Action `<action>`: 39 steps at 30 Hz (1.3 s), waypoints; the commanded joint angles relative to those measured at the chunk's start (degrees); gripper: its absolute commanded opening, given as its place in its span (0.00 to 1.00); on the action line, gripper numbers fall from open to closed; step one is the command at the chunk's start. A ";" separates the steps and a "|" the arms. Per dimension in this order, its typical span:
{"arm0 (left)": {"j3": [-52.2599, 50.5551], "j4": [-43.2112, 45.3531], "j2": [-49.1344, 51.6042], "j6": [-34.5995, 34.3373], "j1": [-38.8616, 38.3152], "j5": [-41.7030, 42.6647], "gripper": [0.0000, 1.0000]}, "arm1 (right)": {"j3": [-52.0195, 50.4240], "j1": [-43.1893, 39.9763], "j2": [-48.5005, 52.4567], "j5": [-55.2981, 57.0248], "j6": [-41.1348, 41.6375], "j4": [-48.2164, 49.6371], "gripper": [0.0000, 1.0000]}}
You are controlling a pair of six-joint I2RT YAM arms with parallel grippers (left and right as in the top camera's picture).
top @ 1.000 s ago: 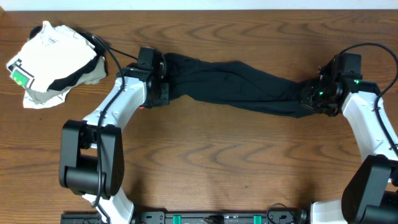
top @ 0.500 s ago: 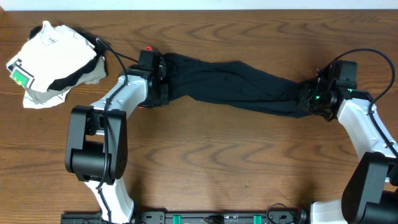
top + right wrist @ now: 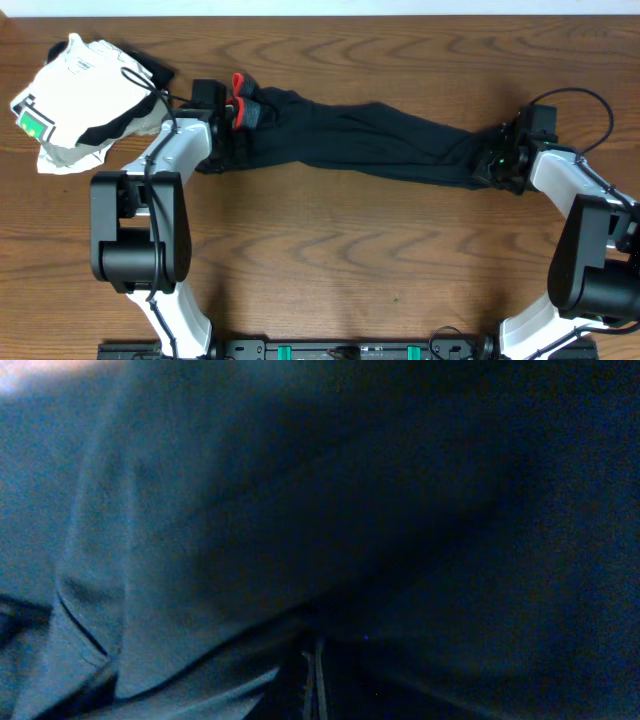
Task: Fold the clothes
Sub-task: 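Stretch the black garment flat between both grippers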
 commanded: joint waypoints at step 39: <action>-0.85 -11.74 -25.27 0.39 1.79 5.14 0.06 | 12.26 -11.23 0.81 9.55 6.84 -14.27 0.01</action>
